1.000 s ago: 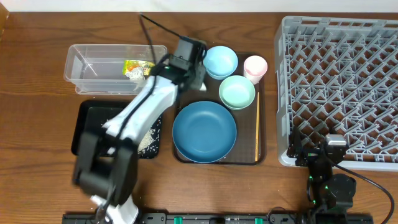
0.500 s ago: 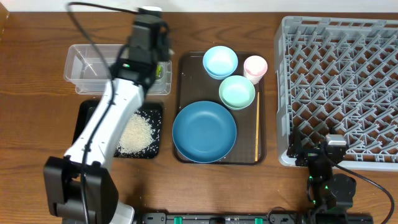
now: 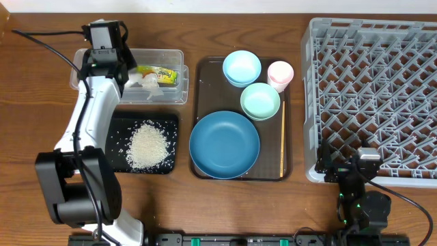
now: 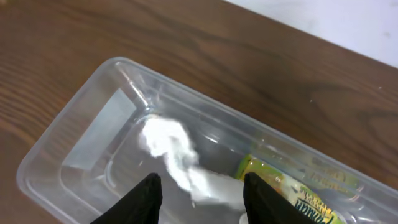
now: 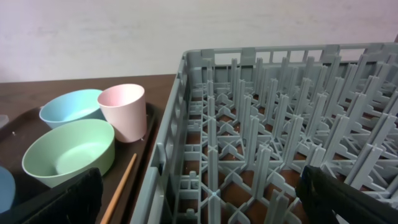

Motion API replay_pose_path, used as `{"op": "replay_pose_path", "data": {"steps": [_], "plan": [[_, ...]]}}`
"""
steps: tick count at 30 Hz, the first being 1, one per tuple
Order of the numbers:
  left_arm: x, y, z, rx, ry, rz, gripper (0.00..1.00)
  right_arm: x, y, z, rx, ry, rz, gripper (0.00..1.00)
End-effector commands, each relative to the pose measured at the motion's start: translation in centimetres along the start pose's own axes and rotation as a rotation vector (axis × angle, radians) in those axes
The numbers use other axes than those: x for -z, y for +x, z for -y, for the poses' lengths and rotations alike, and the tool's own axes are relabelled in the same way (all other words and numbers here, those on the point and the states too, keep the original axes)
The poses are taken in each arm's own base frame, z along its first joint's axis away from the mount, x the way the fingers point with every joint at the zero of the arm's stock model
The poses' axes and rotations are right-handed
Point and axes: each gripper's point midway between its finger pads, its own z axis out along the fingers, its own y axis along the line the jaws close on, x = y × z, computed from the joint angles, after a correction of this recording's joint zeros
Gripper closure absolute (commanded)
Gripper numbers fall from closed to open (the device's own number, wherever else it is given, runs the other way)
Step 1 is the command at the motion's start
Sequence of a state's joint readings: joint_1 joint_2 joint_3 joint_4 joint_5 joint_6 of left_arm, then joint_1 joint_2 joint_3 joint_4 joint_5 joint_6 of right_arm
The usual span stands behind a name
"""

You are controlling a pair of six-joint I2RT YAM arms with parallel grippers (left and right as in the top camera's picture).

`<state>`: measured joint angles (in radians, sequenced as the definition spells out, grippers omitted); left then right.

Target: Sort waste into correct bins and load items into the dishwasher rack

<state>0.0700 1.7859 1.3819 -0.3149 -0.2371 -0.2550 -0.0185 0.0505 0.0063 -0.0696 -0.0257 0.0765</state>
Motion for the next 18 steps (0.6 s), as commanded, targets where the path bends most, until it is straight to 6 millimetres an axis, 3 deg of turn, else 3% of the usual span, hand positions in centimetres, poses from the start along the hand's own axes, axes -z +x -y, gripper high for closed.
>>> {"op": "replay_pose_path", "data": {"steps": [1,7,12,15,18], "plan": [[0.2,0.2,0.0,0.009,-0.009,-0.013,0.52,0.0,0.0,0.3,-0.014,0.014,0.000,0.01],[0.3,2.6,-0.7,0.036,-0.037,-0.108,0.50,0.0,0.0,0.3,-0.014,0.014,0.000,0.01],[2.1,5.2,1.4,0.029,0.114,-0.250,0.50,0.0,0.0,0.3,-0.014,0.014,0.000,0.01],[3.4,4.6,3.1,0.044,0.218,-0.248,0.50,0.0,0.0,0.3,-0.014,0.014,0.000,0.01],[5.6,2.4,4.2,0.060,0.309,-0.180,0.50,0.0,0.0,0.3,-0.014,0.014,0.000,0.01]]}}
